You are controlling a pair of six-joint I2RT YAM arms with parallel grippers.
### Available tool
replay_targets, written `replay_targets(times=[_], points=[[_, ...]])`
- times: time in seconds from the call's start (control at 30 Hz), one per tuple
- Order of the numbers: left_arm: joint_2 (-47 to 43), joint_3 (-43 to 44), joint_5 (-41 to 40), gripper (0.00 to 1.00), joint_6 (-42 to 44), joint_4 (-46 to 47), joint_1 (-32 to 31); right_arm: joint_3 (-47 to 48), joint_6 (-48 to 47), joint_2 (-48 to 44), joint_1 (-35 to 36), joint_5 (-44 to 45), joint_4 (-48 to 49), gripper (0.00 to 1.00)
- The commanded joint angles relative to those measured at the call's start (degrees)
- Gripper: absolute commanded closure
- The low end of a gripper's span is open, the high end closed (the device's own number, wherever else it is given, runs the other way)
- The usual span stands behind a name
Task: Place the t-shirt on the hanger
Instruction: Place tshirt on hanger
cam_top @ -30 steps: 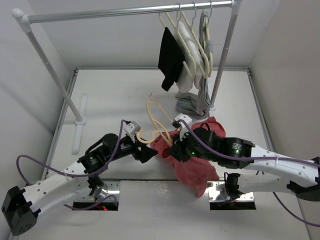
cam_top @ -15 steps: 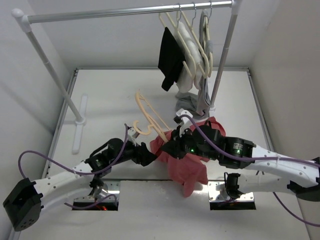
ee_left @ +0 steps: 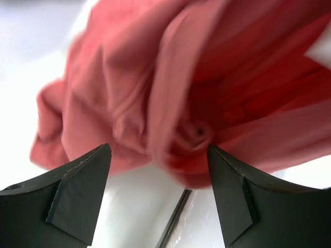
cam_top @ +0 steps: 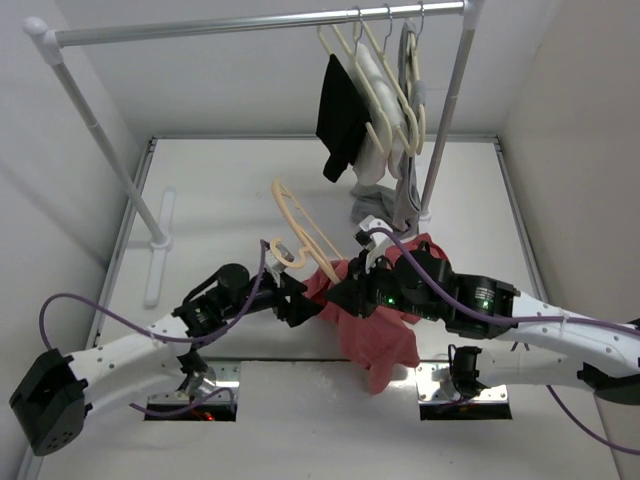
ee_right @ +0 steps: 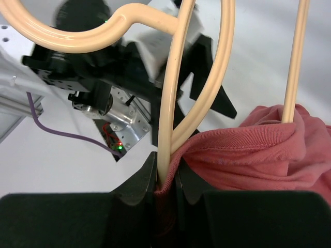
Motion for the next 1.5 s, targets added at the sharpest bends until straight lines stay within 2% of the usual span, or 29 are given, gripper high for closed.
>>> replay_targets(times=[0.0, 0.13, 0.23, 0.27, 0.33, 0.37, 0.43, 0.6, 0.67, 0.73, 0.87, 1.07, 1.2, 1.3, 1.47], points=[[3.9, 0.2, 2.5, 0.20, -2.5, 2.9, -0.7, 2.5, 0.5, -0.4, 0.4, -1.1, 4.4, 1.00], [4.4, 0.2, -3.7, 0.23, 1.8, 1.2, -1.8, 2.5, 0.5, 0.1, 0.4, -1.7, 5.6, 1.00], [5.8, -0.5, -2.4, 0.28, 3.0, 3.4, -2.4, 2.5, 0.5, 0.6, 0.4, -2.2, 6.1, 1.00], [5.8, -1.1, -1.6, 0.42, 3.0, 4.9, -2.5, 2.5, 0.5, 1.3, 0.4, -2.2, 6.1, 1.00], [5.8, -1.7, -0.3, 0.61, 3.0, 6.3, -2.5, 2.5, 0.5, 1.3, 0.4, -2.2, 6.1, 1.00], [5.8, -1.7, -0.3, 0.82, 3.0, 6.3, -2.5, 2.5, 0.5, 1.3, 0.4, -2.2, 6.1, 1.00], [5.8, -1.7, -1.7, 0.99, 2.3, 4.7, -1.9, 2.5, 1.2, 0.4, 0.4, -2.2, 5.4, 1.00], [5.2, 0.1, -9.0, 1.00, 8.7, -4.5, 6.6, -1.5, 4.2, -4.6, 0.4, -4.6, 6.0, 1.00], [7.8, 1.4, -9.0, 1.00, 9.5, -7.5, 14.6, -2.0, 4.9, -5.2, 0.4, -5.5, 5.4, 1.00], [11.2, 4.5, -3.2, 1.00, 10.1, -8.8, 22.5, -2.0, 5.5, -5.2, 0.4, -6.3, 3.7, 1.00], [13.8, 10.4, 2.9, 1.00, 9.6, -9.6, 30.7, -4.2, 6.0, -5.2, 0.4, -9.0, 4.2, 1.00], [16.7, 17.4, 6.4, 1.00, 11.0, -14.0, 35.2, -9.1, 6.6, -7.6, 0.4, -12.1, 9.1, 1.00], [18.2, 18.7, 5.8, 1.00, 12.7, -15.4, 37.3, -9.1, 7.8, -8.1, 0.4, -15.8, 7.7, 1.00], [19.3, 21.0, 5.2, 1.00, 14.2, -16.0, 37.8, -9.7, 9.2, -7.6, 0.4, -17.0, 7.0, 1.00], [24.0, 25.7, 4.4, 1.00, 16.8, -17.8, 42.2, -11.7, 11.0, -8.1, 1.0, -17.0, 5.8, 1.00]])
